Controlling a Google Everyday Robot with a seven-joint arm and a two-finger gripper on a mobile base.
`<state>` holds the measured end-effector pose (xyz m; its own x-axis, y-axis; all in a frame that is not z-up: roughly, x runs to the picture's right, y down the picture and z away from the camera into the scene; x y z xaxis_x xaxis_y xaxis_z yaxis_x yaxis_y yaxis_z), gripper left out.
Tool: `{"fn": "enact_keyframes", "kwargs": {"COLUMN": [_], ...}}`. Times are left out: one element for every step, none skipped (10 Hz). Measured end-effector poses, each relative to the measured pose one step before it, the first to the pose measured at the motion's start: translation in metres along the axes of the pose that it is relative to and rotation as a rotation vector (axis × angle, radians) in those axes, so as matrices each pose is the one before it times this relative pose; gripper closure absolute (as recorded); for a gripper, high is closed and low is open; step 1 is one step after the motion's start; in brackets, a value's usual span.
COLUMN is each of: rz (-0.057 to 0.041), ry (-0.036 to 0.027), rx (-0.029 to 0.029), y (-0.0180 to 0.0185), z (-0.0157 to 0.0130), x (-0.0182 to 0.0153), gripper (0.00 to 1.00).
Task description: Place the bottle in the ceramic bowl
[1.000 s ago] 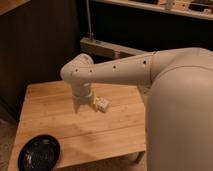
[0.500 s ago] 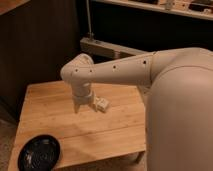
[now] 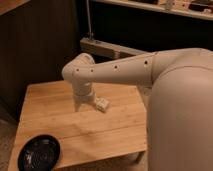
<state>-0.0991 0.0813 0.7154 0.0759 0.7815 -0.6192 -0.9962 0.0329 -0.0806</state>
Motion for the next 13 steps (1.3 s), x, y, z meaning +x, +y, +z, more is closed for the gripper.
{"fn": "enact_keyframes", "kwargs": {"rz": [-0.02462, -0.04441, -0.06287, -0.12740, -0.10420, -0.10668, -0.14269, -0.10296, -0.06726, -0.06933, -0.05958, -0.03270, -0.00776], "ry": [-0.02382, -0.02097, -0.01539, -0.02096, -0.01840, -0.01670, -0.01604, -0.01373, -0.01073, -0.01149, -0.01145, -0.00696, 0.00414], "rx": [-0.01308, -0.01477, -0.02184, -0.03625, -0.02673, -0.02529, -0.03571, -0.02291, -0.01417, -0.01381, -0.01086, -0.00497, 0.00865], "y": [-0.00787, -0.00850, -0.00519, -0.00756, -0.00253, -0.00127, -0.00147, -0.00370, -0.00279, -0.00228, -0.00306, -0.00149, 0.00013], "z": [-0.00038, 0.00064, 0.00082, 0.00176, 0.00064, 0.00204, 0.00247, 0.00143, 0.00103, 0.00117, 0.00092, 0.00017, -0.00056], "x": [-0.01953, -0.01909, -0.01393, -0.01662, -0.00784, -0.00656, -0.00742, -0.00380, -0.00229, -0.00257, -0.00144, -0.00095, 0.00127], "gripper": [0.35, 0.35, 0.35, 0.35, 0.35, 0.35, 0.35, 0.35, 0.35, 0.35, 0.35, 0.35, 0.35]}}
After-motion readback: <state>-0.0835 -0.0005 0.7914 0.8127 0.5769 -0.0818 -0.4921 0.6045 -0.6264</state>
